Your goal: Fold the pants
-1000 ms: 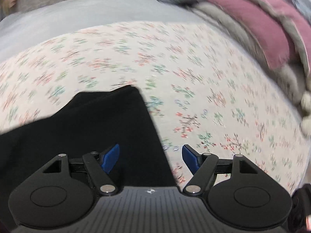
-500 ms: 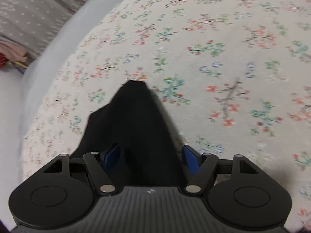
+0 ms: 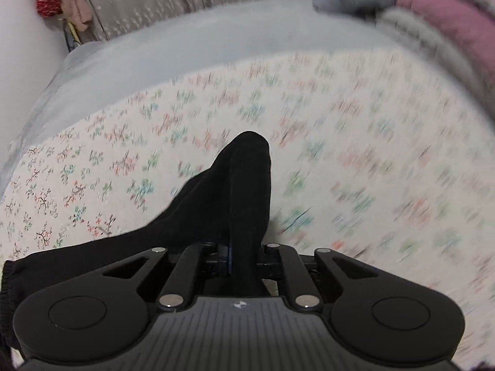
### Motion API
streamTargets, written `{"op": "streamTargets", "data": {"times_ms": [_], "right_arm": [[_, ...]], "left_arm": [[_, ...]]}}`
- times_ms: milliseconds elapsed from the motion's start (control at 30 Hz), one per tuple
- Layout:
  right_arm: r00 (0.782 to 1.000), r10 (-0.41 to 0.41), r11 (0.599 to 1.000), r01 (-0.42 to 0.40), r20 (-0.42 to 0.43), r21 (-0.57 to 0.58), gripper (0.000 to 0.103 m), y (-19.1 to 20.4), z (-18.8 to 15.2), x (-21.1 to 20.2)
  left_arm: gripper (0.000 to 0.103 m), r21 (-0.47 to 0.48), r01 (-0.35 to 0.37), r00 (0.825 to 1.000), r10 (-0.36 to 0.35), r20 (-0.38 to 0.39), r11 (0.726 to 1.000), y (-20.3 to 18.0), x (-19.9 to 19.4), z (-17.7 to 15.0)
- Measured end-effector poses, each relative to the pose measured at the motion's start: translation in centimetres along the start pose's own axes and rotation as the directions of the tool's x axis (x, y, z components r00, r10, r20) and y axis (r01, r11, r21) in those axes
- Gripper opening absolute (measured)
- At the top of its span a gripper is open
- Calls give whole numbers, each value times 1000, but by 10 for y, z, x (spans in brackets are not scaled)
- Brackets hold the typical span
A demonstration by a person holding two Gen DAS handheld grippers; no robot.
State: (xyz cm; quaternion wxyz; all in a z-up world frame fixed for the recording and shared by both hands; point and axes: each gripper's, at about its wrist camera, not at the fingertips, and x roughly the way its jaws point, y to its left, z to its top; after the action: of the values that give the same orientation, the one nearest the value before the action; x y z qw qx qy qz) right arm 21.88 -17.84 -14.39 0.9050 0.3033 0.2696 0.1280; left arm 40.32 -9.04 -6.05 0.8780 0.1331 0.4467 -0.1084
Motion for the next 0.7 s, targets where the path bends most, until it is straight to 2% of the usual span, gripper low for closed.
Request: {"op": "streamTargets", "data": {"times_ms": [100,200,300,367,533,700], "right_arm": [[999,5,1000,-6,39,28,14,-11,12,-34],[997,-25,998,20,74,56,14,-32,16,-67],[990,-86,994,78,108,75,14,-55,14,-97],[987,-116,990,106,115,89,14,-68,10,-110],[979,-180,981,172,97,87,14,-85,-6,-126],[979,-192,975,182,67,131,14,-104,-11,-143]], "left_arm": [[0,-63,62,998,-60,31,996,-25,-22,10],[0,-97,123,992,-119,48,988,-59,-29,16],[0,-104,165,986,-160,53,981,-99,-19,16],[0,-105,188,982,-186,28,976,-128,-5,15],[0,-68,182,980,-186,-68,981,-194,43,11],[6,-27,149,984,-151,-99,988,-221,64,17]]}}
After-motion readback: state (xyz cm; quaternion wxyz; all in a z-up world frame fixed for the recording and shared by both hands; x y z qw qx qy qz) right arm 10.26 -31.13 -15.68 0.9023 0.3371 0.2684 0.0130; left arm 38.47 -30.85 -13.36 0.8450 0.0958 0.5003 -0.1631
